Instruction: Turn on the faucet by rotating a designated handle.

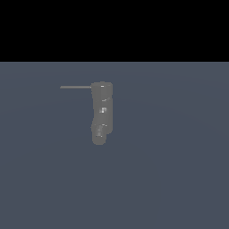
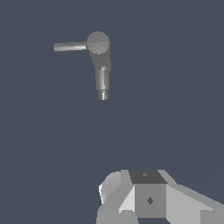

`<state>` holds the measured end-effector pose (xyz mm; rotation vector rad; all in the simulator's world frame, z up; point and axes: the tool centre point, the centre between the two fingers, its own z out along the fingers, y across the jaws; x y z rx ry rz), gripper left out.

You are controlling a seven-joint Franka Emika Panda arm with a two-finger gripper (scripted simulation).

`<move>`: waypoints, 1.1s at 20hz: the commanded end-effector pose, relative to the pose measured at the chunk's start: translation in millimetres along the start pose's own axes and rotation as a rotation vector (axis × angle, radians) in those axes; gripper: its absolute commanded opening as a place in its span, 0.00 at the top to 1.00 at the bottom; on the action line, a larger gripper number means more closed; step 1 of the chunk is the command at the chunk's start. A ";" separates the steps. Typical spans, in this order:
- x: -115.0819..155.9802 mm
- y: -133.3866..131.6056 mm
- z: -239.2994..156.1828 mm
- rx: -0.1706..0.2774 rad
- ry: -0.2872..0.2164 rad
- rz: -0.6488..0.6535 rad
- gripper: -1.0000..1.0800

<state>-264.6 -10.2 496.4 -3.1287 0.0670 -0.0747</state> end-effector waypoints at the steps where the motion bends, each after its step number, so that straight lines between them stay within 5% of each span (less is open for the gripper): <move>1: 0.0 0.0 0.0 0.000 0.000 0.000 1.00; 11: 3.0 -12.7 9.9 -0.001 -0.001 0.049 1.00; 22: 18.1 -54.9 44.1 -0.006 -0.005 0.217 1.00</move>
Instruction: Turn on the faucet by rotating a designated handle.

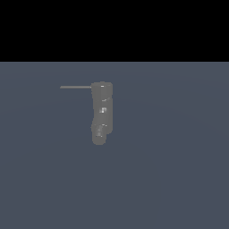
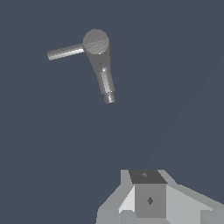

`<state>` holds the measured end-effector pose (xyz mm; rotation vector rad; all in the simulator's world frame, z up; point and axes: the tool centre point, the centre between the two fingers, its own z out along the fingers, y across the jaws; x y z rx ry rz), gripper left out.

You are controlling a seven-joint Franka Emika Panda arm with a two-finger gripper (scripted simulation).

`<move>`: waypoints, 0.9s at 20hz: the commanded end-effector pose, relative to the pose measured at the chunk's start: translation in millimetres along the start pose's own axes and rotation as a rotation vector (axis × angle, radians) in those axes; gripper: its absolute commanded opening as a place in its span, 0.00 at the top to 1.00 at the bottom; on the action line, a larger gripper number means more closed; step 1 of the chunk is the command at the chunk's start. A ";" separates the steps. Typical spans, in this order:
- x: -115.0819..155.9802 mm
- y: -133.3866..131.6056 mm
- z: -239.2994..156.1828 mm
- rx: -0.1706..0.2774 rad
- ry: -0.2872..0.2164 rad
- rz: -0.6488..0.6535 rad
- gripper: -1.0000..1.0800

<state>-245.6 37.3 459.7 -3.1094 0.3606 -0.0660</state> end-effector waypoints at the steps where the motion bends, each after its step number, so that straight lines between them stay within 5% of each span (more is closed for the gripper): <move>1: 2.8 -12.7 10.0 -0.001 -0.001 0.049 1.00; 18: 41.2 -96.5 78.9 -0.007 -0.010 0.385 1.00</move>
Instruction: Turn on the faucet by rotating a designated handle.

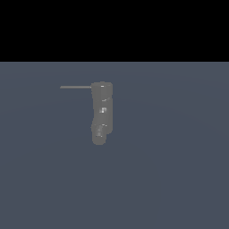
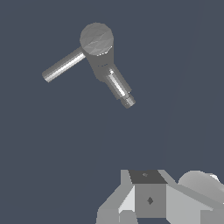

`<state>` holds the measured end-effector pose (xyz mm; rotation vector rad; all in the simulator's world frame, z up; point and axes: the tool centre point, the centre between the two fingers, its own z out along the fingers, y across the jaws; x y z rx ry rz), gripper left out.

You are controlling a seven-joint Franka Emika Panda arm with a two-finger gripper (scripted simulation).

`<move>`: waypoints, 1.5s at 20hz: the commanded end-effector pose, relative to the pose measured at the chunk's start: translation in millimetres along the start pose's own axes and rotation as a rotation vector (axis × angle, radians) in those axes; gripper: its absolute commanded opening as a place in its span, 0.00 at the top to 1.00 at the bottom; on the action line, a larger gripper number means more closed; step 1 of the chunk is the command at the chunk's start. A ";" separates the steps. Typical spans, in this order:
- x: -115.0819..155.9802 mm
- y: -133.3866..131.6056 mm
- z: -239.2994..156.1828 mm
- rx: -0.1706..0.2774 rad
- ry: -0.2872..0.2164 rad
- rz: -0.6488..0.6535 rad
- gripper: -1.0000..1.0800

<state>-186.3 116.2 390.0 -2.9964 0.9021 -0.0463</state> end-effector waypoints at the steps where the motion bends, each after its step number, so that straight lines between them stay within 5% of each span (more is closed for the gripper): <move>1: 3.1 -13.6 10.2 0.000 -0.002 0.051 1.00; 30: 77.6 -133.6 113.7 -0.009 -0.013 0.562 1.00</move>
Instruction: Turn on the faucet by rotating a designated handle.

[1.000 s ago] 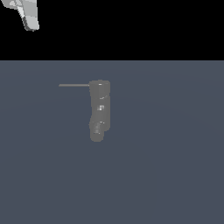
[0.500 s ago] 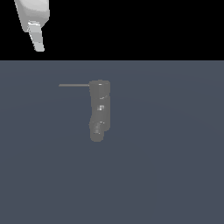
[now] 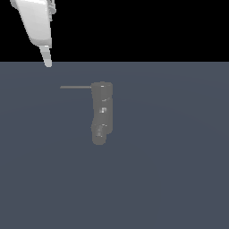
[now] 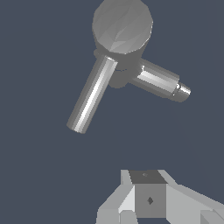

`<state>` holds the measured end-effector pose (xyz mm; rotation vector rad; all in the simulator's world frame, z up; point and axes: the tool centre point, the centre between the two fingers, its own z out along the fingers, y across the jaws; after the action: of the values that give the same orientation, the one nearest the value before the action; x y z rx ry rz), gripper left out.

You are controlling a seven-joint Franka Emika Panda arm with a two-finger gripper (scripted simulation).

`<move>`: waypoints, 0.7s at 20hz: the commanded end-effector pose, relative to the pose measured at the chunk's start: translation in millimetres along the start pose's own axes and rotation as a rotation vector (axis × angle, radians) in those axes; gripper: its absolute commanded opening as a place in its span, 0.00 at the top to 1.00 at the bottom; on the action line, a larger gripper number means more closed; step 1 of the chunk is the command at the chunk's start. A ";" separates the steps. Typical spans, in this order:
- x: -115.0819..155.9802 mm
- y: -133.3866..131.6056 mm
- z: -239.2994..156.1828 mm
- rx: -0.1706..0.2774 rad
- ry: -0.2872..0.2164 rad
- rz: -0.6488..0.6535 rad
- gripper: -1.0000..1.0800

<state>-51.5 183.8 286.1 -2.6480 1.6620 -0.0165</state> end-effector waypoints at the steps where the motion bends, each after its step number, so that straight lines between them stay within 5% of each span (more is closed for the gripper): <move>1: 3.5 -11.4 8.6 -0.001 0.000 0.043 1.00; 14: 34.1 -71.3 57.6 -0.012 0.005 0.284 1.00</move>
<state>20.4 185.5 235.5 -2.4232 1.9916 -0.0083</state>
